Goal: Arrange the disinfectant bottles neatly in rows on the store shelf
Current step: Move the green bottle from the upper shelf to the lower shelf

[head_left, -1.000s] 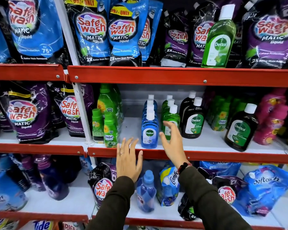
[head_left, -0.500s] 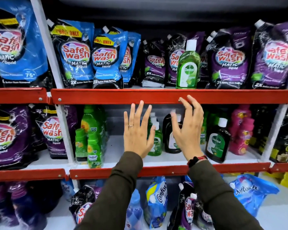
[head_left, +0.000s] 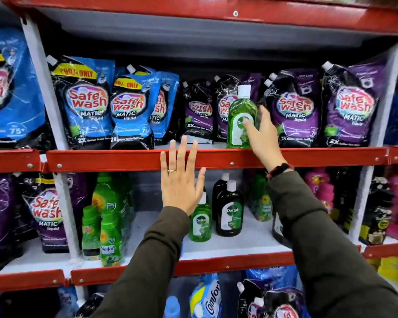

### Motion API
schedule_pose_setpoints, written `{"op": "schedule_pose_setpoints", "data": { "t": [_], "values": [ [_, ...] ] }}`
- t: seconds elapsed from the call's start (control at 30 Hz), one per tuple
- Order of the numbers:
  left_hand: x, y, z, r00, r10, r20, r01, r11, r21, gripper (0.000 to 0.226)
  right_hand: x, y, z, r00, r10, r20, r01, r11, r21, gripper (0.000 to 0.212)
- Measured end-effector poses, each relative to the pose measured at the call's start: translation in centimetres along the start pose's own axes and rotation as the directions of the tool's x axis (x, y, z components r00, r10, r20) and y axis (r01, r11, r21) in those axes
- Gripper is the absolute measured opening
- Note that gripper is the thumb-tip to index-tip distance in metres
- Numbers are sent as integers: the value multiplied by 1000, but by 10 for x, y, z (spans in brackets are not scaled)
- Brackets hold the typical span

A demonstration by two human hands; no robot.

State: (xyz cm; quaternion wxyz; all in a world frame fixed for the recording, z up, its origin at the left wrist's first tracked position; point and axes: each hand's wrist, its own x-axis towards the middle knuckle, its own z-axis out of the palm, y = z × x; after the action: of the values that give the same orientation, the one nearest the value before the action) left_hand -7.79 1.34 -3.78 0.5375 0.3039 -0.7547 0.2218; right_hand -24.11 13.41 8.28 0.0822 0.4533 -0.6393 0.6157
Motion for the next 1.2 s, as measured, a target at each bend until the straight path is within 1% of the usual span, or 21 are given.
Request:
{"op": "schedule_pose_setpoints", "data": {
  "t": [0.1, 0.2, 0.33, 0.6, 0.83, 0.97, 1.2],
  "values": [
    [0, 0, 1, 1000, 4, -21, -4, 1000, 4, 67, 14, -1, -4, 996, 71, 63, -75, 995, 70, 47],
    [-1, 0, 1, 1000, 9, -29, -9, 1000, 14, 67, 16, -1, -6, 985, 138, 101, -158, 959, 234, 42],
    [0, -1, 0, 999, 13, -30, -13, 1000, 19, 66, 11, -10, -3, 988, 131, 78, -150, 930, 336, 39],
    [-1, 0, -8, 1000, 11, -4, -11, 1000, 4, 65, 6, -31, -9, 998, 38, 55, -55, 932, 359, 38],
    [-10, 1, -18, 1000, 9, 17, -8, 999, -38, 70, -25, -28, -15, 995, 16, 96, -52, 919, 391, 33],
    [-35, 1, -16, 1000, -12, 26, 13, 999, -42, 75, -55, -12, -9, 990, 34, 138, -89, 903, 420, 34],
    [-86, -1, -13, 993, -31, 111, 43, 993, -110, 69, -107, 33, 15, 975, 78, 207, -158, 901, 405, 33]
  ]
}}
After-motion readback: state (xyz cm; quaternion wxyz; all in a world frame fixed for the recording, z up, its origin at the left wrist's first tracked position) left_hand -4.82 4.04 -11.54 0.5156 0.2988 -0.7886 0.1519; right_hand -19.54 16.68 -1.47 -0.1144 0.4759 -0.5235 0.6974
